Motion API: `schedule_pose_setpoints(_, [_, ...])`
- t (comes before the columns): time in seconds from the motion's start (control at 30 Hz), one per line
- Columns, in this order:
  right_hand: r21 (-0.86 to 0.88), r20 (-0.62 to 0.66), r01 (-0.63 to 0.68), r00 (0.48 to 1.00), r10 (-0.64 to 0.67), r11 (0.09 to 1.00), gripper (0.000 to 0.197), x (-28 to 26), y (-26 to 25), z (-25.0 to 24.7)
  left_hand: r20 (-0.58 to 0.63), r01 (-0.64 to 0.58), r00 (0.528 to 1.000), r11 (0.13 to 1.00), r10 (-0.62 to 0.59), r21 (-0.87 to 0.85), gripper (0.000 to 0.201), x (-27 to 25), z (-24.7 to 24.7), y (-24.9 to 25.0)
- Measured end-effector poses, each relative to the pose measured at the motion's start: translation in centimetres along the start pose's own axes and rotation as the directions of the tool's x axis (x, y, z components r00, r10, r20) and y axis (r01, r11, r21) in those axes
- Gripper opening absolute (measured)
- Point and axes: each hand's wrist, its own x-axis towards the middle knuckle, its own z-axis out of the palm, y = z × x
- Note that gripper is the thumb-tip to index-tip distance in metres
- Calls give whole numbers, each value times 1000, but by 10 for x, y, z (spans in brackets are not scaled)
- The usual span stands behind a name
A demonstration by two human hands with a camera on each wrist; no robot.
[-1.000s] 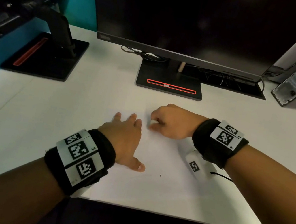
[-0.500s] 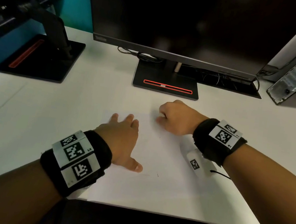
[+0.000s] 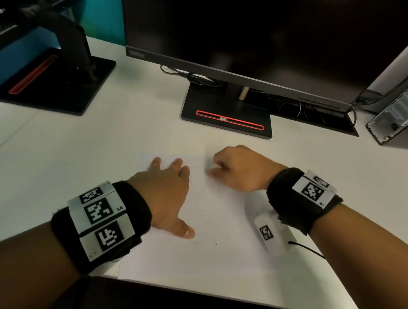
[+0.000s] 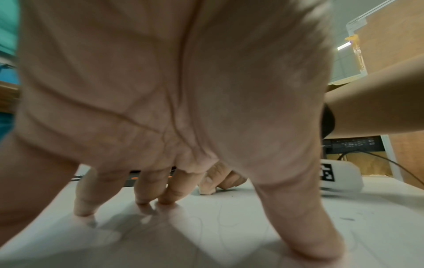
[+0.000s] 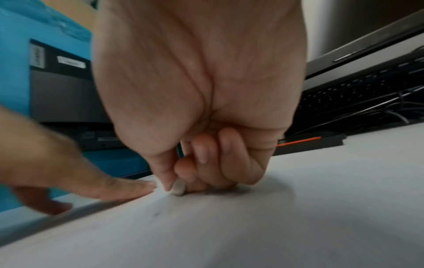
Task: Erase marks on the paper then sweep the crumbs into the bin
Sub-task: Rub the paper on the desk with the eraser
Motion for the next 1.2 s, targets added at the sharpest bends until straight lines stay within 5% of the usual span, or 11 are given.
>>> schedule_pose_setpoints(0.1, [-22,-56,-118,992,117,993,39,11,10,-6,-1,-1,1000,1000,1,1,135,-1,0,0])
schedule_pose_setpoints(0.27, [1,12,26,1000,-26,1000,41,7,-3,0,-11,1,1000,1000,-1,-2,135,-2,0,0])
schedule_pose_setpoints(0.43, [-44,-61,-101,993,98,994,41,10,13,-8,-1,-5,1000,1000,5,10,141,-4,1,1])
schedule_pose_setpoints(0.57, [-16,3,-4,1000,4,1000,42,2,-1,0,13,1,1000,1000,-1,10,143,-4,0,1])
schedule_pose_setpoints(0.73, [-47,-53,-156,987,154,987,42,3,15,-12,22,3,1000,1000,-4,7,142,-7,-1,3])
schedule_pose_setpoints(0.9, [-2,-15,-21,1000,21,1000,41,-3,-3,2,21,-1,1000,1000,1,-3,142,-7,-2,2])
schedule_pose_setpoints(1.1, [35,-82,-290,953,292,956,40,-13,28,-11,35,-3,999,1000,3,-7,143,-9,-3,2])
schedule_pose_setpoints(1.2, [374,-124,-310,917,378,874,35,-36,30,-6,53,-11,999,1000,10,10,147,-9,-4,1])
